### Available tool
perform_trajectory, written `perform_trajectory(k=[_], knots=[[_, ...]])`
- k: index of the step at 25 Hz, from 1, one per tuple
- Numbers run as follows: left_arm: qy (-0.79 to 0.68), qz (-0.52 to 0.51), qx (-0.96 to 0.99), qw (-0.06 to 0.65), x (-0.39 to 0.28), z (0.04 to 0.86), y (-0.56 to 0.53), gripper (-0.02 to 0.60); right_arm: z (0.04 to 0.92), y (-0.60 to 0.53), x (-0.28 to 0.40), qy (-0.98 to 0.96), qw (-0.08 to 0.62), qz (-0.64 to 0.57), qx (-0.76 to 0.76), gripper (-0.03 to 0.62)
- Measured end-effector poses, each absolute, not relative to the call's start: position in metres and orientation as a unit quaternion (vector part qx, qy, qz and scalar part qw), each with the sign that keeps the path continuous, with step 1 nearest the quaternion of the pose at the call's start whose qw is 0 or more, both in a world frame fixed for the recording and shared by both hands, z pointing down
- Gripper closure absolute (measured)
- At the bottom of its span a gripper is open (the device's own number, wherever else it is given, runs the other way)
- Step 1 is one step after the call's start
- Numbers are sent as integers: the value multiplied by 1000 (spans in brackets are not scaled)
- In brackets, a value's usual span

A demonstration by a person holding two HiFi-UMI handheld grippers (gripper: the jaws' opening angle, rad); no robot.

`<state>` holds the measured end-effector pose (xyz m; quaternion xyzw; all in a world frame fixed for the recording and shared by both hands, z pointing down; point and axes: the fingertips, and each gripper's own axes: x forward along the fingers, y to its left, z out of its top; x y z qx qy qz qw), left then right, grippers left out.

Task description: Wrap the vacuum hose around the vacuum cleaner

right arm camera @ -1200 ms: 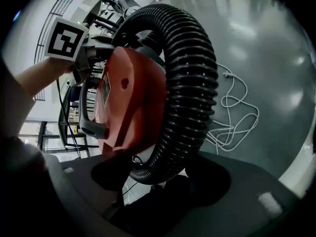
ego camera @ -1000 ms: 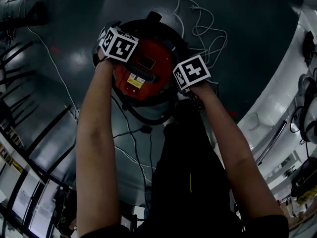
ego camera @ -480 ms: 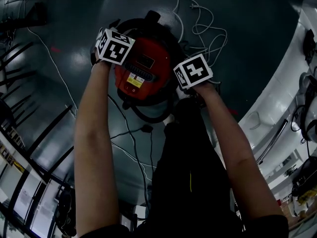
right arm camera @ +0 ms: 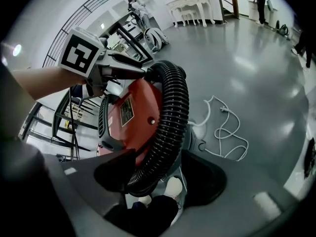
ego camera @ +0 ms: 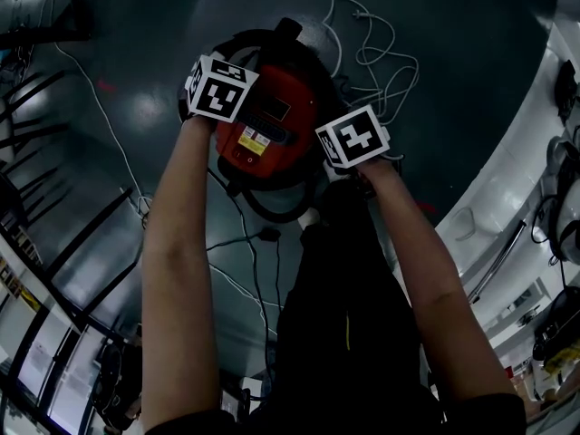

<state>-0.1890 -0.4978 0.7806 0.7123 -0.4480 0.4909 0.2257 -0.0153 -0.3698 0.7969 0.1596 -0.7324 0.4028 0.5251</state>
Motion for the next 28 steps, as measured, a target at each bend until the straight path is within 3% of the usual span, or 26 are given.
perform_trajectory(k=[11,14,18,19,28], knots=[[-493,419,715,264,-181,750,-459,467,779,-367,-9,-739,528,375,186,350],[-509,394,710,284,-181,741,-440,507,771,-366,-4,-737,524,377,202,415],[-542,356,698,303,-187,726,-412,536,758,-362,-1,-741,523,360,221,580],[-549,347,696,306,-186,722,-404,543,755,-359,-3,-743,522,356,220,597],[-577,311,681,327,-178,687,-314,560,717,-318,-34,-779,504,317,196,599]])
